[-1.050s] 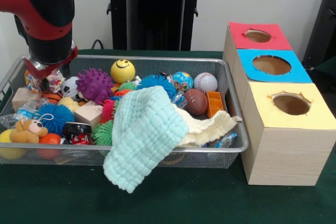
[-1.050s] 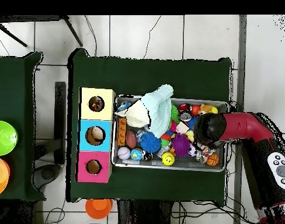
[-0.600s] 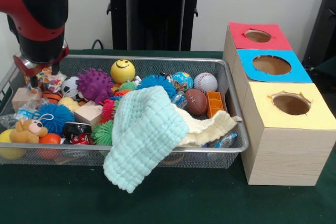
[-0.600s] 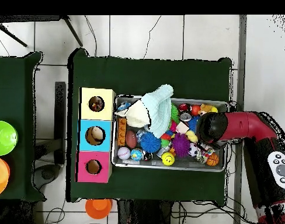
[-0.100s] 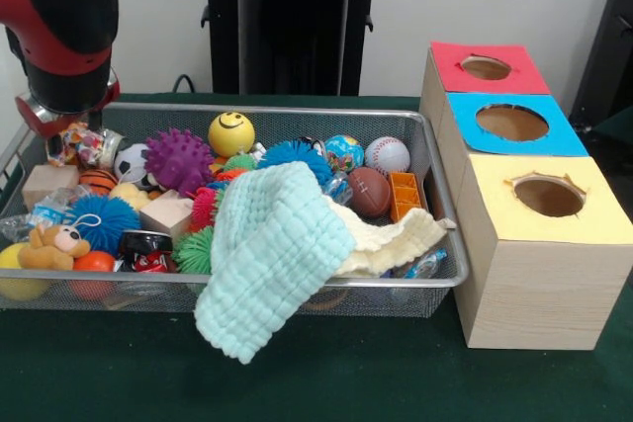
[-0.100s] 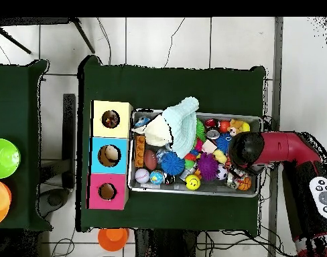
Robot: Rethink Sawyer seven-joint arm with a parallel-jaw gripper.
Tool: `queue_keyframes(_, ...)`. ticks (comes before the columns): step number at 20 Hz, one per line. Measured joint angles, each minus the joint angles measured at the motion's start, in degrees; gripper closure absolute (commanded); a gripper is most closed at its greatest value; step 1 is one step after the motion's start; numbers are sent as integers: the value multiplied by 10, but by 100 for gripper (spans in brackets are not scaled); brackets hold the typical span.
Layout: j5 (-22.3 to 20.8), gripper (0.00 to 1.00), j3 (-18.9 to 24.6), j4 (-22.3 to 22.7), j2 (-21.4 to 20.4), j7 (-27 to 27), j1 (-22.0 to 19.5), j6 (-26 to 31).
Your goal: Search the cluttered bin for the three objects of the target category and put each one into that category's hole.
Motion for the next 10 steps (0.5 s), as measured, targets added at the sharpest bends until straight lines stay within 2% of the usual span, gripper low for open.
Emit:
queue_keyframes(1, 0, 100, -1, 0, 1, 0, 0, 0)
queue_keyframes(10, 1, 100, 0, 0, 4, 0, -12, -3)
